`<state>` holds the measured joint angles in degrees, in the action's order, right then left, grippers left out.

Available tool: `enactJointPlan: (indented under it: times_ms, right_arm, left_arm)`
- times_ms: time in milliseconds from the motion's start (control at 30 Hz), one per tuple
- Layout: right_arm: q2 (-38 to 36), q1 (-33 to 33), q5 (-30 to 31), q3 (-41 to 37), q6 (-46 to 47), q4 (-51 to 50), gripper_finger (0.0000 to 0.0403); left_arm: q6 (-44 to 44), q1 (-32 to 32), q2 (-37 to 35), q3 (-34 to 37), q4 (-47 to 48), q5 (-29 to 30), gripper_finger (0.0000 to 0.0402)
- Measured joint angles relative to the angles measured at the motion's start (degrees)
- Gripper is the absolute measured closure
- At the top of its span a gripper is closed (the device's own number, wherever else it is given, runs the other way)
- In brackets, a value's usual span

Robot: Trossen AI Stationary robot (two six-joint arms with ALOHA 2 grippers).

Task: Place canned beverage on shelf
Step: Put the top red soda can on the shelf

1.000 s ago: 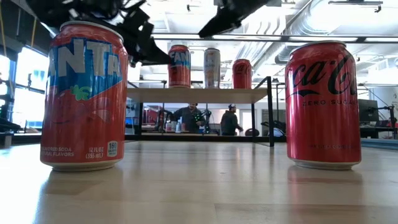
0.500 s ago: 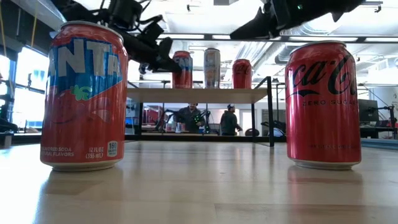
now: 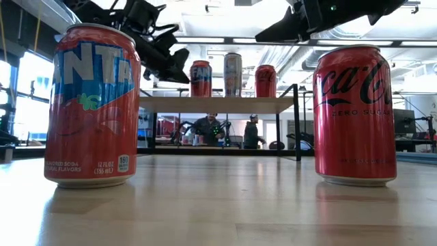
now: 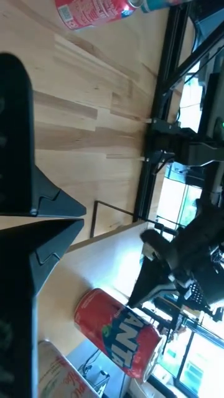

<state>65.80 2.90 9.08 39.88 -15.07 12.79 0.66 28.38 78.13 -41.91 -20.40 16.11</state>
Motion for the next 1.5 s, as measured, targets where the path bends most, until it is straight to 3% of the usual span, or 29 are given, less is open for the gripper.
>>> enactJointPlan:
  times_ms: [567, 867, 1033, 1200, 1500]
  right_arm:
    - [0.0, 0.0, -0.02, 0.0, 0.68, 0.16, 0.0403]
    - [0.02, 0.01, -0.02, 0.0, 1.1, -0.35, 0.0403]
    - [0.02, 0.01, -0.04, 0.0, 1.1, -0.43, 0.0403]
    - [0.02, 0.01, -0.1, 0.0, 1.11, -0.45, 0.0403]
    - [0.02, 0.02, -0.26, 0.0, 1.55, -0.45, 0.0403]
  left_arm:
    - [1.77, 5.58, 4.84, -0.11, -9.81, -5.52, 0.0402]
    - [-0.85, 7.15, -1.54, -1.38, 3.19, -5.54, 0.0402]
    - [-1.52, 4.4, -6.0, 0.64, 9.81, -8.72, 0.0402]
    - [0.89, -0.66, -5.03, 4.48, 0.77, -14.16, 0.0402]
    - [3.61, -2.34, 5.58, 4.04, -14.85, -13.85, 0.0402]
